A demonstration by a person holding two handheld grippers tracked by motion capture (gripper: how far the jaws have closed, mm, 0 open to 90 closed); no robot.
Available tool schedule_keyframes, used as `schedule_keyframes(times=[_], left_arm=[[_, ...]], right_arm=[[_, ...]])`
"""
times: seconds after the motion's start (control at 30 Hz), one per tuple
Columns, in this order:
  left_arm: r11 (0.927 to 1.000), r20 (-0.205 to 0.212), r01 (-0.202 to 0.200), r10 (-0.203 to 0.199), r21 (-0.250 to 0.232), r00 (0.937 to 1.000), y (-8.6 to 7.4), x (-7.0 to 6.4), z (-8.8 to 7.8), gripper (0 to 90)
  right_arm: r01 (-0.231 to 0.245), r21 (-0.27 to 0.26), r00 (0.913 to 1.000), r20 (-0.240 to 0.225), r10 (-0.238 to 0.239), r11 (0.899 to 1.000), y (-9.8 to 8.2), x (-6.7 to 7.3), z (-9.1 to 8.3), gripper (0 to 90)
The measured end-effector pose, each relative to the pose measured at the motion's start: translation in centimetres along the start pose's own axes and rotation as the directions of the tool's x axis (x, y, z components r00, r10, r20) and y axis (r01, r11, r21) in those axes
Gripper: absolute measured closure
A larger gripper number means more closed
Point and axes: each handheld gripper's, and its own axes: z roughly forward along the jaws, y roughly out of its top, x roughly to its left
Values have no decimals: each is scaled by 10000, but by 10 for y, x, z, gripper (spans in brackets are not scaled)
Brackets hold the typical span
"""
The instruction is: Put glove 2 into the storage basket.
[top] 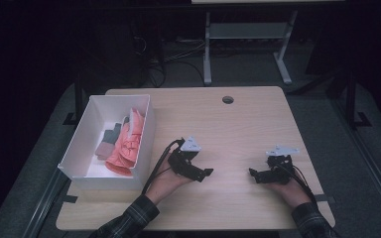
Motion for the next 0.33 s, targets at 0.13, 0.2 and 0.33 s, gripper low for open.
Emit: schedule_keyframes(times=[0.13, 0.2, 0.33], left_arm=[[9997, 29, 2, -2, 263, 10000, -10, -1, 12, 136], [9991, 69, 44, -47, 422, 10000, -13, 0, 17, 136], [9983, 109, 90, -96, 573, 9999, -18, -1, 23, 136]], right_arm=[[-5, -3, 10000, -2, 5, 10000, 0, 0, 0, 26], [5, -2, 10000, -2, -5, 10000, 0, 0, 0, 26], [-8, -1, 10000, -5, 8, 10000, 0, 0, 0, 26]])
